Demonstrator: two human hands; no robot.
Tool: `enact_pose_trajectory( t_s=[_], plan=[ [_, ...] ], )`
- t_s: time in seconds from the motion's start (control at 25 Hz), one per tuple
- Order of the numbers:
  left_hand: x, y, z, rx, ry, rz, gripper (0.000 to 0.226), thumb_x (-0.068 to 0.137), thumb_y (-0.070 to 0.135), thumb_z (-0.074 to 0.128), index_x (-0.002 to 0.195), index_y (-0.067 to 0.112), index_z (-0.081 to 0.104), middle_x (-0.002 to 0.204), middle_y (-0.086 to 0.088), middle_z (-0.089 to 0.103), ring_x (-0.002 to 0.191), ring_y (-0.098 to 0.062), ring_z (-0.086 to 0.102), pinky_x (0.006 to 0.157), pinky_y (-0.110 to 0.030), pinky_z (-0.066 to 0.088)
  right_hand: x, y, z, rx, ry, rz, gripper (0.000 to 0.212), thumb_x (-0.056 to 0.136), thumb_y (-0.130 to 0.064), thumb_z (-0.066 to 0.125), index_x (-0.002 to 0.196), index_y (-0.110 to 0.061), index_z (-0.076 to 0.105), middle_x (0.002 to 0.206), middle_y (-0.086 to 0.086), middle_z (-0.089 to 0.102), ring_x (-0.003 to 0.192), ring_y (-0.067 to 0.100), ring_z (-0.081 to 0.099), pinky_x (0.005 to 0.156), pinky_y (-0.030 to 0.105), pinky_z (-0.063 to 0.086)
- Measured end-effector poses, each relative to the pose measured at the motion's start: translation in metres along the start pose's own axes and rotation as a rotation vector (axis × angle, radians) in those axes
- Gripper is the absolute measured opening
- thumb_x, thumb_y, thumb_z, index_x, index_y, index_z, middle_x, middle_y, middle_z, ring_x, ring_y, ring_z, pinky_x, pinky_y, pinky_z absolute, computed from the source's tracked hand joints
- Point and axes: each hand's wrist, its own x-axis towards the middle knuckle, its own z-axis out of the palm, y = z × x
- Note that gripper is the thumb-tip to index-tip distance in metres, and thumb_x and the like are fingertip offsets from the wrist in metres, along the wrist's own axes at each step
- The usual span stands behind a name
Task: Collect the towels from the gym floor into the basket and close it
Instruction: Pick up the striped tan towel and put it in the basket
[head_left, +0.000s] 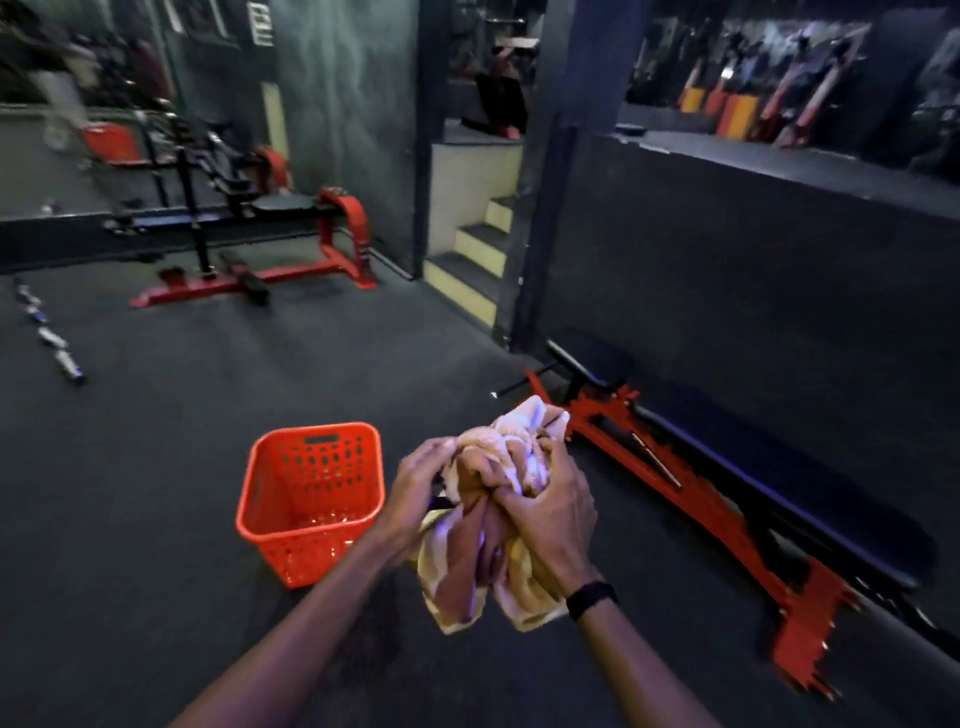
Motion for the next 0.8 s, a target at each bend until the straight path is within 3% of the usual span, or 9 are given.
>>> enact_pose_trajectory(
  t_s=[0.08, 0.16, 0.24, 0.32, 0.44, 0.52, 0.6, 0.72, 0.8],
  plan=[
    [0.016, 0.002, -0.022, 0.042, 0.198, -0.012, 0.012, 0.092, 0.012, 0.054, 0.083, 0.012, 0.062, 0.070, -0.002, 0.061, 0.069, -0.017, 0.058, 0.052, -0.016, 0.045, 0.023, -0.007, 0.021, 0.064, -0.033, -0.068, 0.061, 0.059, -0.049, 0.073, 0.113, -0.031, 0.054, 0.102, -0.008, 0.065, 0.096, 0.018, 0.060, 0.073, 0.027, 0.041],
    [0.018, -0.001, -0.047, 0.115, 0.327, -0.142, 0.017, 0.091, 0.015, 0.056, 0.076, 0.012, 0.062, 0.058, 0.002, 0.063, 0.063, -0.014, 0.060, 0.047, -0.015, 0.043, 0.041, -0.018, 0.048, 0.132, -0.093, -0.100, 0.056, 0.061, -0.050, 0.073, 0.108, -0.029, 0.054, 0.095, -0.009, 0.064, 0.090, 0.017, 0.061, 0.071, 0.029, 0.045],
    [0.020, -0.002, -0.072, 0.097, 0.287, -0.337, 0.035, 0.091, 0.035, 0.053, 0.065, 0.015, 0.065, 0.048, 0.007, 0.064, 0.058, -0.015, 0.058, 0.048, -0.021, 0.043, 0.053, -0.034, 0.079, 0.222, -0.184, -0.136, 0.055, 0.063, -0.050, 0.075, 0.109, -0.030, 0.055, 0.092, -0.009, 0.064, 0.085, 0.015, 0.062, 0.071, 0.030, 0.048],
    [0.033, 0.000, -0.093, -0.144, 0.275, -0.465, 0.040, 0.087, 0.042, 0.049, 0.063, 0.015, 0.067, 0.053, 0.001, 0.068, 0.055, -0.018, 0.063, 0.055, -0.025, 0.046, 0.061, -0.056, 0.111, 0.296, -0.287, -0.175, 0.055, 0.065, -0.050, 0.078, 0.111, -0.030, 0.055, 0.089, -0.009, 0.065, 0.080, 0.013, 0.062, 0.068, 0.029, 0.049],
    [0.076, 0.000, -0.127, -0.426, 0.425, -0.379, 0.034, 0.092, 0.029, 0.043, 0.072, 0.011, 0.064, 0.059, -0.007, 0.070, 0.054, -0.018, 0.068, 0.059, -0.027, 0.053, 0.076, -0.078, 0.159, 0.382, -0.376, -0.182, 0.048, 0.066, -0.044, 0.080, 0.106, -0.034, 0.056, 0.086, -0.011, 0.066, 0.077, 0.007, 0.063, 0.067, 0.025, 0.049],
    [0.113, 0.001, -0.155, -0.442, 0.467, -0.312, 0.039, 0.097, 0.027, 0.040, 0.071, 0.008, 0.061, 0.049, -0.004, 0.067, 0.044, -0.013, 0.064, 0.048, -0.023, 0.053, 0.100, -0.092, 0.198, 0.397, -0.415, -0.165, 0.044, 0.066, -0.039, 0.080, 0.102, -0.035, 0.056, 0.086, -0.012, 0.066, 0.076, 0.003, 0.063, 0.066, 0.024, 0.049],
    [0.145, 0.014, -0.180, -0.388, 0.488, -0.253, 0.036, 0.097, 0.029, 0.042, 0.078, 0.004, 0.061, 0.049, -0.002, 0.067, 0.043, -0.009, 0.063, 0.054, -0.026, 0.052, 0.125, -0.107, 0.235, 0.388, -0.443, -0.131, 0.041, 0.068, -0.038, 0.083, 0.099, -0.032, 0.057, 0.084, -0.011, 0.068, 0.075, 0.001, 0.064, 0.065, 0.023, 0.049],
    [0.193, 0.025, -0.219, -0.345, 0.555, -0.118, 0.038, 0.091, 0.032, 0.057, 0.088, -0.006, 0.063, 0.063, 0.000, 0.071, 0.057, -0.003, 0.065, 0.061, -0.022, 0.054, 0.157, -0.131, 0.282, 0.374, -0.436, -0.079, 0.042, 0.067, -0.040, 0.085, 0.097, -0.031, 0.058, 0.085, -0.008, 0.069, 0.076, 0.005, 0.065, 0.068, 0.027, 0.052],
    [0.225, 0.034, -0.251, -0.389, 0.526, -0.100, 0.048, 0.086, 0.045, 0.061, 0.102, 0.000, 0.066, 0.099, -0.012, 0.073, 0.086, -0.014, 0.069, 0.081, -0.031, 0.057, 0.177, -0.152, 0.314, 0.337, -0.391, -0.095, 0.047, 0.064, -0.047, 0.082, 0.100, -0.031, 0.057, 0.089, -0.008, 0.068, 0.081, 0.009, 0.065, 0.070, 0.030, 0.052]
  ],
)
